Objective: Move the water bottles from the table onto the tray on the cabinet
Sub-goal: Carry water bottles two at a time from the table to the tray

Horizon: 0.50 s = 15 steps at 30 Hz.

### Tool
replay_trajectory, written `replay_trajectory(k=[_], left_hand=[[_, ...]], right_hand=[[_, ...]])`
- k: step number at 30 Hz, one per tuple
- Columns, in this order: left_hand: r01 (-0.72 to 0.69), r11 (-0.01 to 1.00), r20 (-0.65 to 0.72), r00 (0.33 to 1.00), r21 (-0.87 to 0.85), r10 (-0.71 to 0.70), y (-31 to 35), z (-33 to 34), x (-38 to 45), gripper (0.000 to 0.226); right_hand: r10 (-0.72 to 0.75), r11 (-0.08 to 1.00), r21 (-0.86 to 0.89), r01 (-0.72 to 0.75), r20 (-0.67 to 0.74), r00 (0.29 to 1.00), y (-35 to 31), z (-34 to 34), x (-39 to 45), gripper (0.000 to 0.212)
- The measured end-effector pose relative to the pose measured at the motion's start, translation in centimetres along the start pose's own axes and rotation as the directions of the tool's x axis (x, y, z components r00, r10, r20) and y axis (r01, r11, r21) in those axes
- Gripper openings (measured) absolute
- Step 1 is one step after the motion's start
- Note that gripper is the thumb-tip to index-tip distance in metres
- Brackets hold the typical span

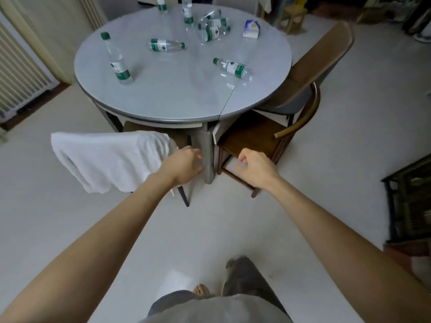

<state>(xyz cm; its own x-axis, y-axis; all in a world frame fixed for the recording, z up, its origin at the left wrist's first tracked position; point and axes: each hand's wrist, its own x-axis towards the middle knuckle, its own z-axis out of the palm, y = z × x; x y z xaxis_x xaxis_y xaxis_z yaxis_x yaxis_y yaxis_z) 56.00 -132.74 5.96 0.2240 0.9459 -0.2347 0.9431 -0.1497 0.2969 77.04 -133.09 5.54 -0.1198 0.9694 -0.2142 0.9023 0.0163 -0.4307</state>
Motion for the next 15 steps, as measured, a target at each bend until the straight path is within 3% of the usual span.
replay_trajectory(k=[15], left_hand=[[0.172, 0.974, 0.07, 0.984, -0.15, -0.163, -3.7, -4.1, 31.2, 0.043]], right_hand=[[-0.036, 0.998, -0.039, 0.039, 0.071, 0.997, 4.9, -7.5, 36.0, 0.041]])
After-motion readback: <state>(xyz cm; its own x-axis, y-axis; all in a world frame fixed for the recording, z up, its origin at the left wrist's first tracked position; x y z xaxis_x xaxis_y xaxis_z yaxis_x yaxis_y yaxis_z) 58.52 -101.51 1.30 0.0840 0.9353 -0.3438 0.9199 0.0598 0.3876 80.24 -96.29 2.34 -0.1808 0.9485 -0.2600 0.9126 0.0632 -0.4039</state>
